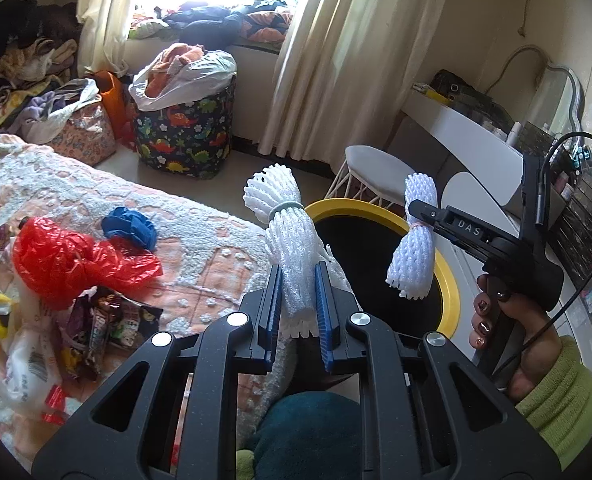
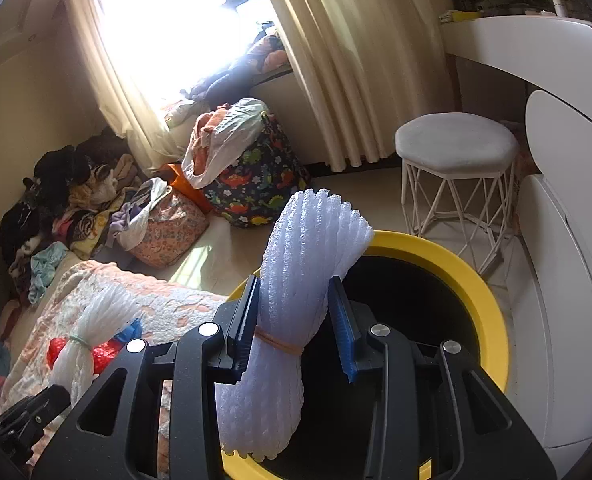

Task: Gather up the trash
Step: 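Carry the foam nets in both tools over the yellow-rimmed bin, then open both tools to drop the foam nets into the bin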

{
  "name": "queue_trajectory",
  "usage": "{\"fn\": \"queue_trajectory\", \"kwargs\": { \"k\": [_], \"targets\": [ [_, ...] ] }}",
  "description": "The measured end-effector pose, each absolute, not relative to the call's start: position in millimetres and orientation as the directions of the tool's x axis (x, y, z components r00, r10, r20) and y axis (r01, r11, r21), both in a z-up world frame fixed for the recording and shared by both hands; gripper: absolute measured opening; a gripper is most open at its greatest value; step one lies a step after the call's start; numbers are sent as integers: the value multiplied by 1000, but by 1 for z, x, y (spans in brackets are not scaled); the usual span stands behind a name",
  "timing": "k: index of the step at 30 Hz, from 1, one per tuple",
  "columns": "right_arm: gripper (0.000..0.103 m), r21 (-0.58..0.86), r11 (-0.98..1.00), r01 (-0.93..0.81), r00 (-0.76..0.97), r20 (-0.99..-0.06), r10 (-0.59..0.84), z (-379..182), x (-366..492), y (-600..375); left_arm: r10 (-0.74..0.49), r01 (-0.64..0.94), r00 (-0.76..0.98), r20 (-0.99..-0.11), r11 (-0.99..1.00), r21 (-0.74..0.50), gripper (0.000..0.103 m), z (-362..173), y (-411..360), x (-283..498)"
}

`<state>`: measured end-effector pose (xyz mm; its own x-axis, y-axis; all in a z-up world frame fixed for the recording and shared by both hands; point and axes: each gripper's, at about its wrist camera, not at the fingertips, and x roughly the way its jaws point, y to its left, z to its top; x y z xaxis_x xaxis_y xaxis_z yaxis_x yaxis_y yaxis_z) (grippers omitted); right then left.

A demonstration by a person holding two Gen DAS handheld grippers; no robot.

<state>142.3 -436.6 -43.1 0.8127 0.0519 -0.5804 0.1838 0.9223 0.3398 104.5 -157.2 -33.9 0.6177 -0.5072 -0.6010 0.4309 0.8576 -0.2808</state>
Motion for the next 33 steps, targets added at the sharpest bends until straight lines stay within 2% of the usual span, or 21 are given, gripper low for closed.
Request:
{"fn": "queue_trajectory", "kwargs": {
  "k": [16, 19, 20, 21, 23, 24, 25, 27, 28, 29, 33],
  "targets": [
    [33, 320, 895, 311, 767, -640, -38, -77, 144, -478, -555, 534, 496, -667, 801, -270, 11, -65, -234, 120],
    [36, 338, 887, 315, 769, -639, -30, -80, 144, -484, -558, 545, 480, -677, 794, -269, 12, -70, -244, 124],
    [41, 347, 885, 310, 768, -640, -18, -80, 143, -486, -553, 543, 480, -681, 797, -265, 12, -71, -246, 126],
    [45, 351, 884, 309, 767, -642, -13, -81, 144, -487, -546, 537, 486, -683, 803, -260, 17, -72, -246, 127],
    [54, 351, 882, 314, 766, -642, -17, -82, 144, -487, -543, 525, 492, -681, 809, -266, 40, -73, -243, 130],
    [57, 350, 883, 312, 767, -641, -17, -81, 144, -487, -539, 514, 502, -676, 815, -268, 61, -73, -239, 130],
    [58, 348, 885, 311, 767, -641, -17, -81, 144, -485, -536, 505, 513, -671, 820, -269, 68, -72, -235, 130],
    [66, 345, 889, 300, 769, -639, -12, -79, 145, -480, -525, 486, 530, -665, 831, -269, 74, -70, -228, 129],
    [68, 342, 892, 295, 772, -636, -12, -79, 145, -478, -519, 475, 539, -664, 838, -269, 84, -68, -224, 129],
    [69, 339, 895, 290, 773, -634, -11, -78, 145, -476, -514, 465, 546, -661, 843, -271, 87, -67, -221, 129],
    [73, 332, 909, 251, 783, -622, 11, -73, 145, -465, -486, 434, 590, -645, 864, -254, 91, -60, -206, 124]
  ]
}}
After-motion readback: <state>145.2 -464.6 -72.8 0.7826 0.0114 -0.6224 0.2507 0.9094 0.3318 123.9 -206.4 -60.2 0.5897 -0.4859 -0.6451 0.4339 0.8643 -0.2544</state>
